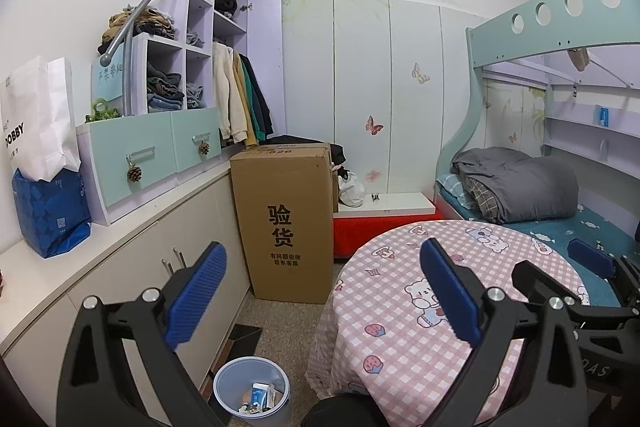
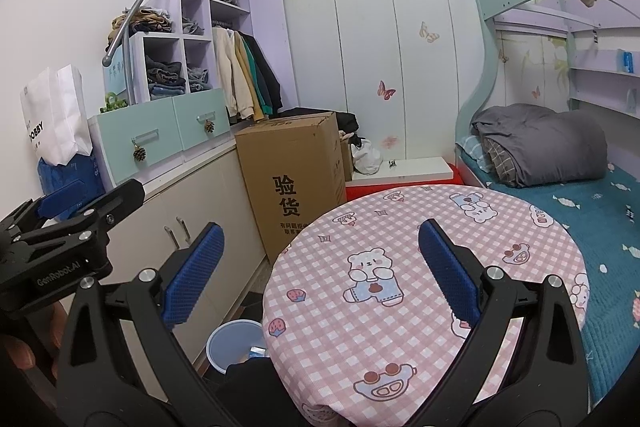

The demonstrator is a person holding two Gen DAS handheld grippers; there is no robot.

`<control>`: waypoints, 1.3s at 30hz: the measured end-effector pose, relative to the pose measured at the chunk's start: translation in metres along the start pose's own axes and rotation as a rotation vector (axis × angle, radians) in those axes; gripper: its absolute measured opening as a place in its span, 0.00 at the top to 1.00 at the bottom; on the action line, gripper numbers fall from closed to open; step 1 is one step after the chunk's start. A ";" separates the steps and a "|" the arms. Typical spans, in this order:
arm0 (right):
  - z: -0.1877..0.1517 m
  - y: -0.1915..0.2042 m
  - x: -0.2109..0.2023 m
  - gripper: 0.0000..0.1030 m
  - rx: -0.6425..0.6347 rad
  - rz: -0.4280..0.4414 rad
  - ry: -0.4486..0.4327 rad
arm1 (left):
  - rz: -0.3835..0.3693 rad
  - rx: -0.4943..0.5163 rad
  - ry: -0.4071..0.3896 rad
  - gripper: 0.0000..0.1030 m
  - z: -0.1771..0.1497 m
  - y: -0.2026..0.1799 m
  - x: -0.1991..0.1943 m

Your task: Collect trash

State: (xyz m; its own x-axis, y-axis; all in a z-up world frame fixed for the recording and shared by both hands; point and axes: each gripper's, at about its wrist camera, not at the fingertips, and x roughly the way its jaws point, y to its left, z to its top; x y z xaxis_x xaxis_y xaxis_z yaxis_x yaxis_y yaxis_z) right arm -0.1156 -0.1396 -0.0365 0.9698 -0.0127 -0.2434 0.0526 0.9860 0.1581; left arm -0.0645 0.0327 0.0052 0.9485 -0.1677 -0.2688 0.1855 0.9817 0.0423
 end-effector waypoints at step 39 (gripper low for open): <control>-0.005 0.004 0.002 0.07 0.005 0.005 0.011 | -0.001 0.005 0.008 0.07 -0.001 0.002 0.002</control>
State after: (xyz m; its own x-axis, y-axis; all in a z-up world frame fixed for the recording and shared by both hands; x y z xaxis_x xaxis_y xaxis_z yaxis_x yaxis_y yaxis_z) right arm -0.1152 -0.1348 -0.0415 0.9676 -0.0055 -0.2526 0.0485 0.9853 0.1641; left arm -0.0621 0.0343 0.0036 0.9463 -0.1679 -0.2764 0.1878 0.9811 0.0470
